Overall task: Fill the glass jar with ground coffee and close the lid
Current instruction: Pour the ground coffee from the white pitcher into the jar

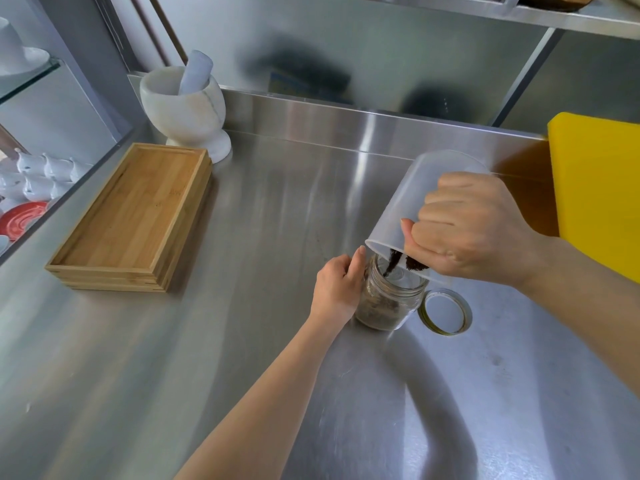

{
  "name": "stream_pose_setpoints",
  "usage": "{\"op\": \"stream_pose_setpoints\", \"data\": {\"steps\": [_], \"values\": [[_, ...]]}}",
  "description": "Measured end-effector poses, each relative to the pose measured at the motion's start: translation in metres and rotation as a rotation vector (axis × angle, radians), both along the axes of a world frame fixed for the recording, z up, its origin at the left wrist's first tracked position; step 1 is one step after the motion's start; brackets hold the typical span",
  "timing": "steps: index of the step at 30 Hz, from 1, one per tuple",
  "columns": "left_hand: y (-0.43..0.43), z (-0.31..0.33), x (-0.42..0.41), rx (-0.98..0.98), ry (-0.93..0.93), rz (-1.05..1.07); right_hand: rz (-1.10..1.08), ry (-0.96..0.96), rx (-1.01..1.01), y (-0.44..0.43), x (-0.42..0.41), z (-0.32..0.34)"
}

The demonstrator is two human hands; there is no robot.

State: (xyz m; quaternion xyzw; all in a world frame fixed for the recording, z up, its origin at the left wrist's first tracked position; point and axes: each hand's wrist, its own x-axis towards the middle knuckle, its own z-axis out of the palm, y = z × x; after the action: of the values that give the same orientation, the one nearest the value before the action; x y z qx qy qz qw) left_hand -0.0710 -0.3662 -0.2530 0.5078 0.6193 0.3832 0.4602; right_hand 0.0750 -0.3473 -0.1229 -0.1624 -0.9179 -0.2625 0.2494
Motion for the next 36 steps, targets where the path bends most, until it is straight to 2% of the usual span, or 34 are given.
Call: {"op": "stream_pose_setpoints", "data": {"steps": [15,36], "values": [[-0.0006,0.0012,-0.0003,-0.005,-0.010,-0.003,0.035,-0.024,0.014,-0.0037,0.0039,0.0000],[-0.0015,0.0037,-0.0004,-0.009,0.003,-0.006,0.012,0.059,-0.003,-0.0045,0.0057,0.0003]]}}
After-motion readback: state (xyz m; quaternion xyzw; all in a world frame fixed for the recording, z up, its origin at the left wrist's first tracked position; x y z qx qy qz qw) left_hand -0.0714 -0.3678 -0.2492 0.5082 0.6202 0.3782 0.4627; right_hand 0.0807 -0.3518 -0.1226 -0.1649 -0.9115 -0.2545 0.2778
